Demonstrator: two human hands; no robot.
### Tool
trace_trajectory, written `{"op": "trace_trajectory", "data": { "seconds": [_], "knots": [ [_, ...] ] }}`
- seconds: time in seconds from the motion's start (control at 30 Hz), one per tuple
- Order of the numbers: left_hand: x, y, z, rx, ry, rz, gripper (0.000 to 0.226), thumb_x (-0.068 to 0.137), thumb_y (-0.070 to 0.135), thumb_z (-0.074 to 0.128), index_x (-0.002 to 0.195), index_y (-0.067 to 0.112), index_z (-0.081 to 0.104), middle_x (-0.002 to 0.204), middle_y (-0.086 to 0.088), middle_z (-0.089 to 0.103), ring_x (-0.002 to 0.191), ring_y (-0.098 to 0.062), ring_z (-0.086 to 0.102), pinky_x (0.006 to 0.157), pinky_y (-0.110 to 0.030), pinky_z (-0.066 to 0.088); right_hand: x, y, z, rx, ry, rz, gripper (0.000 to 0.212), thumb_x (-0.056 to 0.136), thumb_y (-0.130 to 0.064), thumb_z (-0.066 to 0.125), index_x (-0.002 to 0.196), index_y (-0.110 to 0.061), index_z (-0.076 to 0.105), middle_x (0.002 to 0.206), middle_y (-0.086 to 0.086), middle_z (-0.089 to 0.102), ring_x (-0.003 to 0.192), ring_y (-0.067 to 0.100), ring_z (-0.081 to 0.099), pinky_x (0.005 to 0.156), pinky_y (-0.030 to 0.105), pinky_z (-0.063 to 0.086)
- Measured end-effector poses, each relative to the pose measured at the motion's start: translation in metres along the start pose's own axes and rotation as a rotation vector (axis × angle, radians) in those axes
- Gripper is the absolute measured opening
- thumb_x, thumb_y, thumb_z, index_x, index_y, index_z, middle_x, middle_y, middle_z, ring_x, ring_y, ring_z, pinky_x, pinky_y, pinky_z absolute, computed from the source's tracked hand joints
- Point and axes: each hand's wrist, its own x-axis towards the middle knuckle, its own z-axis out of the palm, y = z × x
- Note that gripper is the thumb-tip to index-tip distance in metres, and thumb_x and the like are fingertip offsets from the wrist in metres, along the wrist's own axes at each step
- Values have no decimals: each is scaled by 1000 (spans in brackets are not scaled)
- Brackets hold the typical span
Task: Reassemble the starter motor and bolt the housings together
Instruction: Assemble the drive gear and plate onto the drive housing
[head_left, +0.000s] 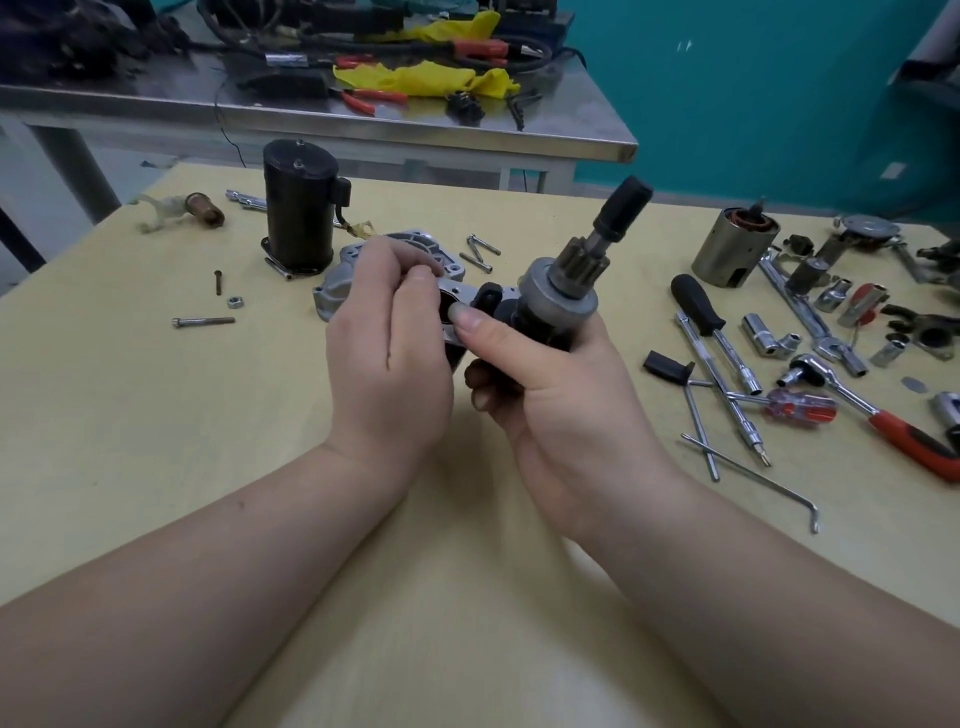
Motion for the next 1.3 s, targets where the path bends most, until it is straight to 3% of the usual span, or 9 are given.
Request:
{"op": "trace_trajectory", "data": {
  "seconds": [0.1, 0.3, 0.43, 0.6, 0.73, 1.0, 1.17, 1.23, 1.3],
  "knots": [
    [-1, 3, -1, -10, -10, 23, 37, 110, 40, 36, 97, 15, 58, 87, -3, 61, 83, -21, 60, 73, -47, 49, 3, -6, -2, 105, -46, 84, 43, 86, -1, 81, 124, -3, 61, 90, 6, 70, 65, 15, 55, 53, 23, 44],
    [-1, 18, 3, -147, -28, -98, 47, 103, 63, 33, 99, 25, 62, 100, -24, 65, 94, -43, 65, 78, -60, 52, 8, -13, -7, 246, -37, 264, 47, 83, -3, 80, 128, -7, 66, 87, 2, 65, 59, 11, 54, 47, 18, 41],
    [0, 21, 4, -124, -16, -122, 49, 101, 63, 33, 99, 24, 62, 96, -14, 66, 97, -37, 64, 85, -56, 51, 7, -16, -7, 253, -71, 282, 34, 83, -1, 78, 112, -13, 64, 83, 3, 66, 58, 11, 53, 47, 18, 39],
    [5, 13, 1, 18, -32, -74, 39, 107, 56, 29, 96, 31, 57, 86, 18, 62, 87, -9, 61, 83, -44, 50, 6, -12, -6, 197, -76, 243, 47, 83, 2, 79, 123, -14, 61, 86, 2, 67, 61, 13, 52, 48, 20, 38],
    [3, 10, 0, 83, -50, -11, 40, 111, 52, 27, 99, 29, 58, 88, 5, 63, 89, -23, 64, 81, -59, 51, 4, -9, -2, 153, -63, 171, 44, 85, 4, 77, 121, -15, 61, 90, 2, 65, 65, 13, 51, 51, 20, 38],
    [1, 8, 3, 74, 15, 86, 39, 116, 43, 32, 111, 21, 64, 96, 12, 66, 94, -18, 66, 84, -51, 53, -1, -1, 3, 220, -31, 49, 46, 88, 6, 75, 128, -10, 58, 101, 4, 66, 80, 13, 57, 62, 22, 44],
    [0, 13, 3, -62, 44, 30, 42, 113, 49, 34, 110, 21, 66, 99, -2, 68, 92, -32, 66, 76, -67, 53, -3, -2, 6, 195, -55, -41, 56, 90, 2, 75, 140, 4, 48, 105, 8, 65, 83, 11, 60, 69, 25, 46],
    [0, 19, 2, -140, 63, -7, 49, 110, 53, 33, 108, 18, 68, 98, -12, 69, 90, -36, 67, 70, -59, 54, -3, -5, 7, 180, -76, -70, 55, 89, 4, 75, 138, 7, 48, 103, 11, 62, 78, 12, 57, 66, 26, 44],
    [0, 25, 1, -230, 71, -54, 54, 107, 56, 33, 106, 15, 69, 92, -10, 70, 83, -26, 70, 60, -38, 52, -3, -6, 7, 169, -79, -89, 57, 88, 6, 75, 137, 9, 46, 103, 14, 60, 77, 13, 55, 66, 28, 43]
  ]
}}
